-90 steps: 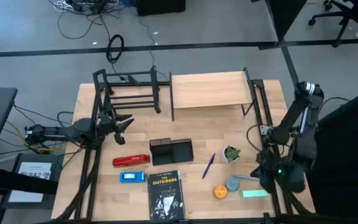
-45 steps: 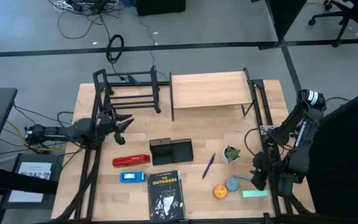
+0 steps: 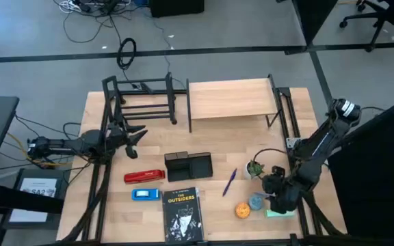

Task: Stock shelves
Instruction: Put the blue scented candle on the shelf

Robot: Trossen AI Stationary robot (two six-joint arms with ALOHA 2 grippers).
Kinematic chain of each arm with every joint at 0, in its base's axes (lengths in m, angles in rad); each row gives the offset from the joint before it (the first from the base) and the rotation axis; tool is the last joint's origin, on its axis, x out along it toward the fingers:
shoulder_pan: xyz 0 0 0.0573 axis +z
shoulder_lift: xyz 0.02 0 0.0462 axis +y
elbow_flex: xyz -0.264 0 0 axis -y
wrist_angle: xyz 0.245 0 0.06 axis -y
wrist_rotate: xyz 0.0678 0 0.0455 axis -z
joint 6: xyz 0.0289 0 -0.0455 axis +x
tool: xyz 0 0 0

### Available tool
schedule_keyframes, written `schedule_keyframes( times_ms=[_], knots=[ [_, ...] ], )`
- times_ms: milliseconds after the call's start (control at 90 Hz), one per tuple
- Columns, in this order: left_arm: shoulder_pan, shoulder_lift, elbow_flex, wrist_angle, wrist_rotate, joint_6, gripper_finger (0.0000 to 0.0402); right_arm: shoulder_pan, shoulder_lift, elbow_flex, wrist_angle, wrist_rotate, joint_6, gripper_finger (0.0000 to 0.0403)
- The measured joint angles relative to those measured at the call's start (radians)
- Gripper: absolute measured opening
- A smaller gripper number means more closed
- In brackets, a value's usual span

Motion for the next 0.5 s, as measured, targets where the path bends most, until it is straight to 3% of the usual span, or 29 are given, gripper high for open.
schedule_keyframes(
  times_ms=[500],
  knots=[
    [0.0,0.0,0.0,0.012,0.0,-0.006,0.0076,0.004,0.223,0.006,0.078,-0.028,-0.047,0.0173]
  ],
)
